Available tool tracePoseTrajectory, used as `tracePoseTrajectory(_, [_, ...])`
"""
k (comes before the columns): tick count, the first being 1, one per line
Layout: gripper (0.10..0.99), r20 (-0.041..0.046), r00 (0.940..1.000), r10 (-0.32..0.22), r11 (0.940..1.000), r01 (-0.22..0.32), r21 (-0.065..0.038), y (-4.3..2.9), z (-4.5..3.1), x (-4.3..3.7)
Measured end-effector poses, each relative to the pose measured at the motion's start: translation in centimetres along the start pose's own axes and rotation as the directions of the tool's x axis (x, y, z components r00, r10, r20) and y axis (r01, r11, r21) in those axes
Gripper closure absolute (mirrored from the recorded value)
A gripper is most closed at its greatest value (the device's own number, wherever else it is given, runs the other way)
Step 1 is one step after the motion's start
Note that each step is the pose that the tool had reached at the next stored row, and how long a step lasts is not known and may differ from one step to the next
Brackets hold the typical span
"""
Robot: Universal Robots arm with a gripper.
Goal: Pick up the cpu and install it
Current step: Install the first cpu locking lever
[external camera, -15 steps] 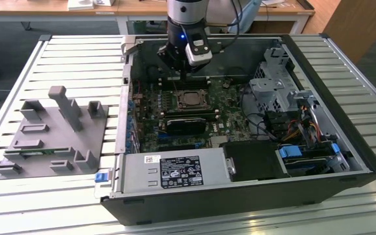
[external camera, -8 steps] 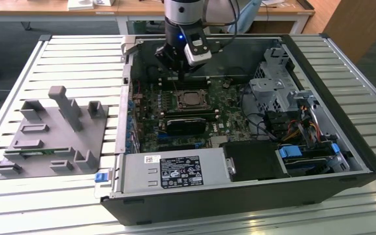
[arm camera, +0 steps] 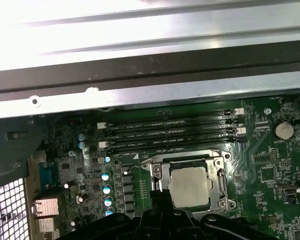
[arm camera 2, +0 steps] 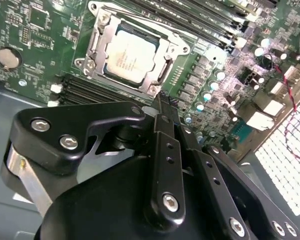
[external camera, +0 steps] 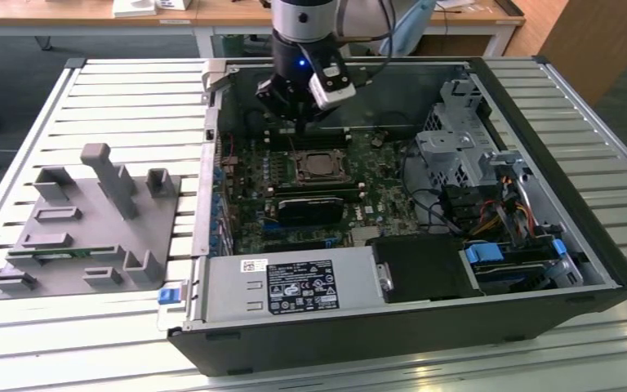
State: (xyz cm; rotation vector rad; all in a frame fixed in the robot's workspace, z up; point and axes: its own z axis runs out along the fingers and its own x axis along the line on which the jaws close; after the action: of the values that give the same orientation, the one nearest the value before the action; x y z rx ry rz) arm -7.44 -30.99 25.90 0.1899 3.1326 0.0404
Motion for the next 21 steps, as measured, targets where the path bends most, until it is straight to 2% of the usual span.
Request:
tracePoseTrajectory(11, [0.980,0.0000,1.0000,-0.007,1.0000,0.007,0.000,-0.20,0.12,1.82])
tracePoseTrajectory(16, [0.980,-0.0019,0.9969,-0.078,0.9969,0.078,0.000,-0.22,0.27,1.92])
tracePoseTrajectory(21, [0.980,-0.0022,0.9964,-0.085,0.9964,0.085,0.000,-0.11,0.37,2.27])
